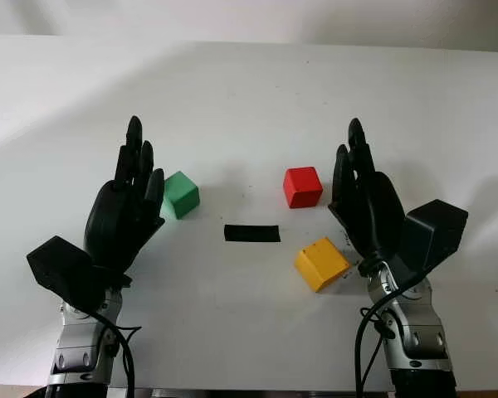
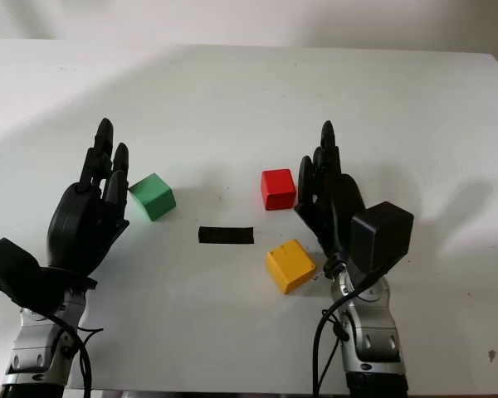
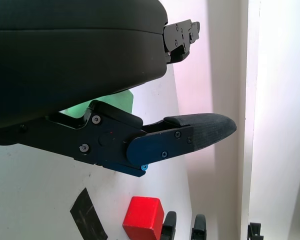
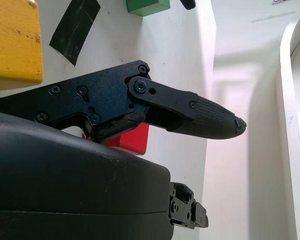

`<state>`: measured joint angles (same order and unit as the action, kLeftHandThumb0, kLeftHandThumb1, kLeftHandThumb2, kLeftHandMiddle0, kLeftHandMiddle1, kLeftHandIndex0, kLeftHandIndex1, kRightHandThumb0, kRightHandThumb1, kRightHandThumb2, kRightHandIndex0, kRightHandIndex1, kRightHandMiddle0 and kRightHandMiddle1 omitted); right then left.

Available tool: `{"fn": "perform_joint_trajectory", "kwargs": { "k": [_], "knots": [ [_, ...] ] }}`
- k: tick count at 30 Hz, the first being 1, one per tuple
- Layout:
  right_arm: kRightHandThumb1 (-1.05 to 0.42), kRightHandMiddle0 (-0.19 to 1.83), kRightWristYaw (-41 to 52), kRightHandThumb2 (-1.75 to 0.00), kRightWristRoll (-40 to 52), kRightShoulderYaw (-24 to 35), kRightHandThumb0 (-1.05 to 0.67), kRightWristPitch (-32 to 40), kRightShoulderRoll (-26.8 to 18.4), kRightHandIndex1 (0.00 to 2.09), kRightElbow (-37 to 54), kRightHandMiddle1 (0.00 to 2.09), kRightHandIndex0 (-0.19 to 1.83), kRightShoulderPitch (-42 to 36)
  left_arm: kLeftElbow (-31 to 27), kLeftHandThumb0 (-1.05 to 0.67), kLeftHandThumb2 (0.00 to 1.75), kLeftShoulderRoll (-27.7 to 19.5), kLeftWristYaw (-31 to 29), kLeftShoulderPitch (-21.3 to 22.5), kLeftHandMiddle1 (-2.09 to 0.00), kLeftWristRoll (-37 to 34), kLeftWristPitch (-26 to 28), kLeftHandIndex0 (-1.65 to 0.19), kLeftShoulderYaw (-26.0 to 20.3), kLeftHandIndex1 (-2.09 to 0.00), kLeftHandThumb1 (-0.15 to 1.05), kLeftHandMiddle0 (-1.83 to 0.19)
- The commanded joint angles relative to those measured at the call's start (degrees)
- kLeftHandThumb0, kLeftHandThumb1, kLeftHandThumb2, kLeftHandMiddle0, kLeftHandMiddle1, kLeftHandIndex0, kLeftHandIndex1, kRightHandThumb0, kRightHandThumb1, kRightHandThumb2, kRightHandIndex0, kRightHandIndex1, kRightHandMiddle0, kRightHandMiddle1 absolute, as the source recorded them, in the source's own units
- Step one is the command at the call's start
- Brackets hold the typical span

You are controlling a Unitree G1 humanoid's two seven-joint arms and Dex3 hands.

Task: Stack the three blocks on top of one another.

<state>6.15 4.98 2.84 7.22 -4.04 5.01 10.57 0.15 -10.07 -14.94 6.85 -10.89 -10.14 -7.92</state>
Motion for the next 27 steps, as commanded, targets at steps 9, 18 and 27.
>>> {"fn": "perform_joint_trajectory", "kwargs": {
  "k": [9, 18, 27],
  "knots": [
    [-1.05, -0.19, -0.2, -0.65, -4.2, 0.2, -0.69, 1.3, -4.6, 0.0, 0.9, 0.0, -0.19, 2.4, 1.2, -0.68, 0.59, 0.0, 0.1, 1.2, 0.0, -0.7, -0.1, 0.19, -0.3, 0.0, 1.05, 0.19],
    [-0.97, 0.03, 6.1, -0.06, -14.6, 1.3, -0.67, 2.5, -22.6, 0.03, 2.8, 0.12, -0.14, 15.2, 2.0, -0.69, 0.6, -0.1, 0.5, 1.9, 0.0, 0.1, -0.8, 0.19, -0.2, 0.0, 1.05, 0.19],
    [-0.79, 0.23, 19.3, -0.03, -26.9, -7.8, -0.69, -0.7, -35.6, 0.09, -5.9, 0.12, 0.0, 30.0, 2.8, -0.7, 0.6, 0.3, 1.0, 2.6, 0.0, 0.1, -1.3, 0.19, 0.2, 0.0, 1.05, 0.19]
  ]
}}
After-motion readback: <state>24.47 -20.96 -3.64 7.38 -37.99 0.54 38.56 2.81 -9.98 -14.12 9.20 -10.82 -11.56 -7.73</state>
